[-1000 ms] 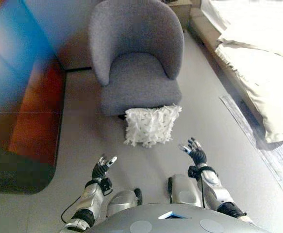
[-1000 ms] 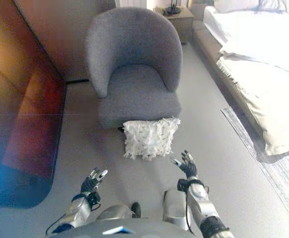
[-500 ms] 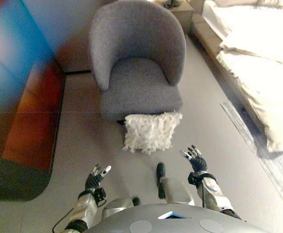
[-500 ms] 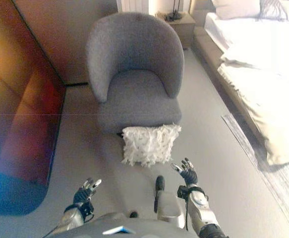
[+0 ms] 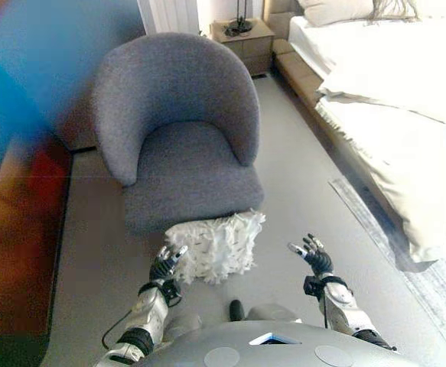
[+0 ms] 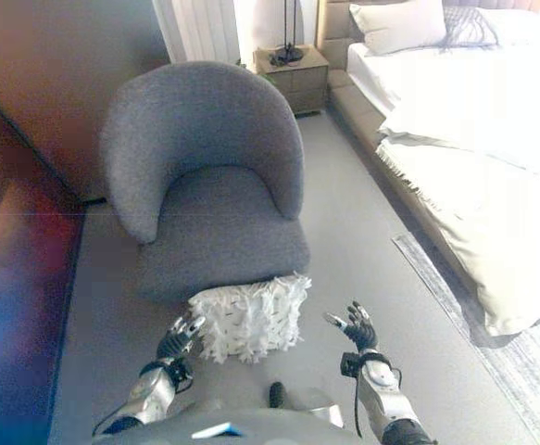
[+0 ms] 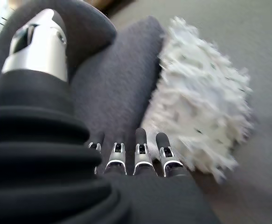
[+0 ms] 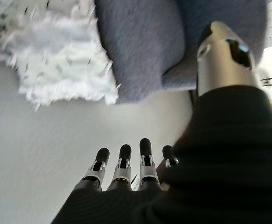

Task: Pick up the cushion and take it to the sofa

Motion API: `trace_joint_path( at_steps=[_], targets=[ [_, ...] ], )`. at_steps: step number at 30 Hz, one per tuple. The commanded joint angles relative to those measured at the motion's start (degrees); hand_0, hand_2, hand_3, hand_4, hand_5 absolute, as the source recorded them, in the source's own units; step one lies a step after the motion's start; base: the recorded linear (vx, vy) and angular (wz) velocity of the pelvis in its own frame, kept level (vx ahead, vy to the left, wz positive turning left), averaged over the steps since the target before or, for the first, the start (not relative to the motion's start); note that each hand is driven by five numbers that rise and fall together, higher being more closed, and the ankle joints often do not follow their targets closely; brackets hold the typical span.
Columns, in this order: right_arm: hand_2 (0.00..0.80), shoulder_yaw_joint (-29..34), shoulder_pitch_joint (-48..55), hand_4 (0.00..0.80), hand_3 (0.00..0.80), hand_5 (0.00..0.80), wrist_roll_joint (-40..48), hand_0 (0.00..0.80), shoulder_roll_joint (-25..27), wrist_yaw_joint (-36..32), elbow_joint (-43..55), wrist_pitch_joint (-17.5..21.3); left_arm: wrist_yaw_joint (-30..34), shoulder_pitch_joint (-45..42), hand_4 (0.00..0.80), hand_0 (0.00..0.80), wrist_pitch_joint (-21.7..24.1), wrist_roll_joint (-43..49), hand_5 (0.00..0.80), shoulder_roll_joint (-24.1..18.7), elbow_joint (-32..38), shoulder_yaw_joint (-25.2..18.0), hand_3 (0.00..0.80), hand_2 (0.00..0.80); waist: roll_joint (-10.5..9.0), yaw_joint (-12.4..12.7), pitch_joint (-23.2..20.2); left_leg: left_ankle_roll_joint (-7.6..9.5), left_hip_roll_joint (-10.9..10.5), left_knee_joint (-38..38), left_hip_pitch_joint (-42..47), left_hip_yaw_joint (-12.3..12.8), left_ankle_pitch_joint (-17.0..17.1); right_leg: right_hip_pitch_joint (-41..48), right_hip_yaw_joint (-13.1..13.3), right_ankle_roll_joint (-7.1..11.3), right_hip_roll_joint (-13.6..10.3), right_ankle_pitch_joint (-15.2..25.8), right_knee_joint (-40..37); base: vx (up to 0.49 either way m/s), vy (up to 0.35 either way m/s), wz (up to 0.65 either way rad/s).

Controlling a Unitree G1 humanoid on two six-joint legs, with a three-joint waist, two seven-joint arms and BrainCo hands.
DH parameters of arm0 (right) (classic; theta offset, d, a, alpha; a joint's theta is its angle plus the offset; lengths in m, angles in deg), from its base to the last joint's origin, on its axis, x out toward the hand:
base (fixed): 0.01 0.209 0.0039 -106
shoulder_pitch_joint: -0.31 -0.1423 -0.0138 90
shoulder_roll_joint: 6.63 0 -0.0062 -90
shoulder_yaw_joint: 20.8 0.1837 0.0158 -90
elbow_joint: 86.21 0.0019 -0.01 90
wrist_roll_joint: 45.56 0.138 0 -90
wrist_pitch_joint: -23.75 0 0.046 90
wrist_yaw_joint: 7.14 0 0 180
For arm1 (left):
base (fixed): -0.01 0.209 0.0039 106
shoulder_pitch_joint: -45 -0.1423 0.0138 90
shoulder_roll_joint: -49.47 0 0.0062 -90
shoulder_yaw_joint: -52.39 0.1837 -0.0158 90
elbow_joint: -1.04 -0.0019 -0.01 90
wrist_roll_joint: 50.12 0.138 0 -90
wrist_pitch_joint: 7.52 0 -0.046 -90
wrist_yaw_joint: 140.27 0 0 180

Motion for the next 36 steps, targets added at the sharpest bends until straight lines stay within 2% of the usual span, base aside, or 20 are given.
trace_joint_path(
  at_steps=[1, 4, 6, 8, 11, 14, 17, 20, 22, 25, 28, 31, 33, 36],
  targets=[
    [0.0, 0.28, -3.19, 0.0, 0.0, 0.0, 4.09, 0.0, 0.32, -2.35, -1.06, 0.52, -1.43, -1.55, 0.0, 0.0, 1.8, -0.84, 0.0, -2.81, 2.94, -1.77, 0.0, 0.0, 0.1, 2.4, 2.38, 6.04, -1.31, -17.49, 1.83, -1.54, 12.36, -0.62, 5.22, 7.2, -1.25, 4.39, 0.07, 0.141, 0.059, -0.62],
    [0.0, 0.69, -4.63, 0.0, 0.0, 0.0, 3.79, 0.0, -0.11, -2.93, -3.45, 1.28, -1.09, -2.43, 0.0, 0.0, 1.11, -1.14, 0.0, -3.19, 2.87, -3.16, 0.0, 0.0, 1.18, 4.04, 2.58, 5.22, -1.47, -28.29, 2.62, -4.02, 11.32, 0.76, 6.17, 7.96, -0.86, 3.82, -0.48, 0.115, 0.082, -0.51],
    [0.0, 1.05, -4.59, 0.0, 0.0, 0.0, 2.26, 0.0, 0.08, -2.1, -2.96, 0.8, 0.07, -3.34, 0.0, 0.0, 1.44, -0.81, 0.0, -3.24, 2.76, -4.35, 0.0, 0.0, 2.06, 4.07, 2.33, 4.9, -1.37, -32.67, 3.89, -5.01, 10.39, 0.82, 6.67, 8.48, -1.04, 3.51, -0.29, 0.078, 0.135, -0.23],
    [0.0, 1.44, -4.6, 0.0, 0.0, 0.0, 2.04, 0.0, 0.32, -1.96, -2.45, -0.31, 0.59, -3.46, 0.0, 0.0, 1.78, -1.48, 0.0, -3.3, 2.78, -4.76, 0.0, 0.0, 2.67, 3.76, 2.24, 4.78, -1.25, -33.75, 5.03, -4.93, 9.12, 0.54, 6.4, 8.7, -1.5, 3.0, 0.52, 0.04, 0.136, -0.24],
    [0.0, 2.05, -4.45, 0.0, 0.0, 0.0, 1.93, 0.0, -0.08, -2.06, -3.31, -0.3, 1.37, -2.96, 0.0, 0.0, 2.09, -1.88, 0.0, -3.05, 2.45, -5.18, 0.0, 0.0, 3.5, 2.97, 1.95, 4.82, -1.02, -34.37, 6.86, -3.03, 8.05, 0.53, 5.51, 9.03, -2.25, 2.78, 0.73, 0.055, 0.143, -0.1],
    [0.0, 2.74, -3.92, 0.0, 0.0, 0.0, 1.36, 0.0, -0.59, -1.48, -5.18, 0.61, 2.04, -1.74, 0.0, 0.0, 1.83, -0.77, 0.0, -3.04, 1.71, -4.24, 0.0, 0.0, 4.33, 2.13, 1.25, 5.11, -0.71, -37.46, 8.35, 0.27, 8.45, 0.57, 3.95, 9.58, -2.74, 2.73, 0.5, 0.077, 0.178, -0.19],
    [0.0, 3.01, -4.8, 0.0, 0.0, 0.0, 0.65, 0.0, -0.49, -1.8, -8.81, 2.03, 2.61, -0.3, 0.0, 0.0, 2.25, 0.56, 0.0, -3.19, -0.27, -2.81, 0.0, 0.0, 5.04, 2.05, 1.06, 6.05, -1.32, -38.89, 8.95, 0.47, 8.43, -0.95, 2.99, 10.26, -3.74, 2.37, 1.98, 0.063, 0.207, 0.01],
    [0.0, 2.29, -6.91, 0.0, 0.0, 0.0, -0.51, 0.0, -0.19, -1.82, -10.64, 2.02, 0.84, 1.29, 0.0, 0.0, 2.66, 2.81, 0.0, -3.29, -1.7, -1.37, 0.0, 0.0, 5.32, 2.9, 2.17, 7.42, -2.35, -37.29, 7.68, 0.98, 7.5, -4.26, 0.9, 11.29, -6.14, 2.77, 6.7, -0.041, 0.215, -0.07],
    [0.0, 1.88, -8.56, 0.0, 0.0, 0.0, -2.84, 0.0, 0.21, -2.51, -12.7, 2.55, -0.96, 3.23, 0.0, 0.0, 2.85, 4.8, 0.0, -3.57, -3.63, -0.61, 0.0, 0.0, 5.33, 3.62, 3.74, 8.46, -2.91, -35.69, 6.59, 2.22, 6.83, -7.16, -2.03, 11.7, -8.7, 4.0, 12.07, -0.027, 0.198, -0.34],
    [0.0, 0.37, -9.68, 0.0, 0.0, 0.0, -5.2, 0.0, 1.21, -3.43, -14.05, 2.58, -1.9, 5.86, 0.0, 0.0, 1.87, 5.82, 0.0, -4.38, -5.59, 0.2, 0.0, 0.0, 5.52, 4.22, 6.46, 8.67, -2.99, -32.8, 4.82, 3.6, 5.33, -12.17, -4.51, 11.52, -11.27, 6.83, 16.46, -0.037, 0.122, -0.23],
    [0.0, -1.45, -17.4, 0.0, 0.0, 0.0, -3.1, 0.0, 3.0, -4.59, -18.69, 5.73, -4.7, 13.4, 0.0, 0.0, 3.01, 4.81, 0.0, -5.36, -6.39, 2.24, 0.0, 0.0, 5.56, 4.16, 11.91, 8.12, -3.37, -28.76, -2.06, 4.89, 4.6, -20.63, -3.87, 11.68, -10.85, 7.85, 13.56, -0.369, 0.044, -0.09],
    [0.0, -4.39, -27.97, 0.0, 0.0, 0.0, -3.46, 0.0, 3.74, -2.71, -21.97, 5.81, -7.68, 21.01, 0.0, 0.0, 4.33, 3.77, 0.0, -5.32, -6.3, 3.22, 0.0, 0.0, 5.85, 4.49, 16.87, 7.46, -3.83, -22.77, -11.56, 5.66, 5.1, -25.68, -1.8, 11.64, -9.56, 6.54, 13.47, -0.417, -0.003, 0.03],
    [0.0, -5.97, -34.56, 0.0, 0.0, 0.0, -2.67, 0.0, 4.2, -0.99, -23.31, 5.26, -9.59, 26.22, 0.0, 0.0, 3.44, 5.0, 0.0, -6.11, -6.52, 4.08, 0.0, 0.0, 5.93, 5.17, 20.02, 7.54, -3.46, -19.13, -16.61, 6.89, 4.79, -29.1, -2.55, 11.58, -9.83, 5.84, 15.43, -0.316, -0.043, 0.06],
    [0.0, -6.88, -38.97, 0.0, 0.0, 0.0, -2.87, 0.0, 5.29, 1.14, -22.49, 4.99, -11.65, 29.6, 0.0, 0.0, 3.74, 6.58, 0.0, -6.69, -6.43, 6.0, 0.0, 0.0, 5.97, 5.47, 22.63, 7.79, -3.34, -14.8, -23.0, 6.83, 4.57, -34.38, -2.97, 11.32, -9.28, 5.35, 18.86, -0.19, -0.036, 0.01]
  ],
)
